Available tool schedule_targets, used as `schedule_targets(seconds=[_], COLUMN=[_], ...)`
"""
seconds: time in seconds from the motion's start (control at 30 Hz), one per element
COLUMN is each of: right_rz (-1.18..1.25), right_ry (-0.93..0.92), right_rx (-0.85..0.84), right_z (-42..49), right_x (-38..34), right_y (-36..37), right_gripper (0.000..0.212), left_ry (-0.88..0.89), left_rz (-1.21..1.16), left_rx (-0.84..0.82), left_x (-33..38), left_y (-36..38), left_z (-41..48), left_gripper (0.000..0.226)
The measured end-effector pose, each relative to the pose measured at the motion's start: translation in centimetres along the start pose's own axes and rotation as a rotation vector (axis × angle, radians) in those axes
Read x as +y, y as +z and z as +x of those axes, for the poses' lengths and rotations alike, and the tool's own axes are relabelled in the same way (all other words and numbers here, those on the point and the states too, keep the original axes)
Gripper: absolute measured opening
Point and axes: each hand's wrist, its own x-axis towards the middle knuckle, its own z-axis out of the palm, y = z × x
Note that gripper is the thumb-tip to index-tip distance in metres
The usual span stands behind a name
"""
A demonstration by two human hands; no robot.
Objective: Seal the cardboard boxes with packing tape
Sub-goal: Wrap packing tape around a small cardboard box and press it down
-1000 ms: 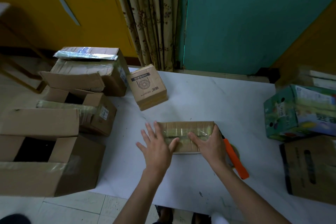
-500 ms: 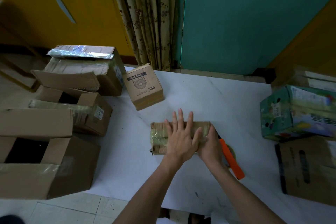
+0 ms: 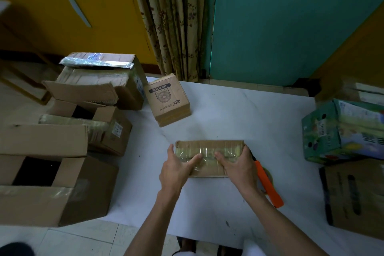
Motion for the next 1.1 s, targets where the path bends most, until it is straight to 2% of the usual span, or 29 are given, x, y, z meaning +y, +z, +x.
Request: schedule_targets(seconds=[0.1,0.2,0.3,0.43,0.57,0.7,0.9,0.97,1.03,1.1], right_rz=[-0.023,-0.009,0.012,-0.007,-0.071,-0.076,0.031,0.051,0.037,0.022], right_ry=[0.009,0.022,0.12,0.166,0.109,0.053,0.103,0.101,0.087,0.091], right_rx=[-0.01,-0.013,-0.05,-0.033,-0.002,-0.017,-0.057,-0.052,-0.032,-0.014], right_z=[0.0,-0.1,0.3,0.9,0.7,0.3,-0.2,-0.2,-0.2,0.0], right_x=[-0.1,-0.1,-0.4,-0.1,-0.4,-0.8,-1.1,-1.0,-1.0,-1.0], right_y=[-0.1,-0.1,-0.3,-0.2,-0.3,-0.7,-1.7,-1.6,-1.4,-1.1], right_gripper=[0.099,0.091,0.07,0.062,0.05,0.046,0.054,0.055,0.055,0.056], left_ry=[-0.009,0.012,0.005,0.009,0.057,0.131,0.056,0.031,0.085,0.146], left_rz=[0.039,-0.093,-0.187,-0.164,-0.141,-0.084,-0.313,-0.385,-0.342,-0.266], left_rx=[0.014,-0.017,-0.01,0.016,-0.004,-0.043,-0.051,-0.092,-0.103,-0.084], left_x=[0.0,0.1,0.4,0.4,-0.2,-0.2,-0.5,-1.0,-1.1,-0.9], left_y=[-0.2,-0.2,-0.3,0.2,0.3,-0.3,-0.3,-0.1,0.0,0.1], left_z=[0.4,0.6,1.1,1.6,1.9,1.8,1.3,1.1,0.8,1.0], left_gripper=[0.096,0.076,0.06,0.062,0.052,0.058,0.096,0.085,0.065,0.055])
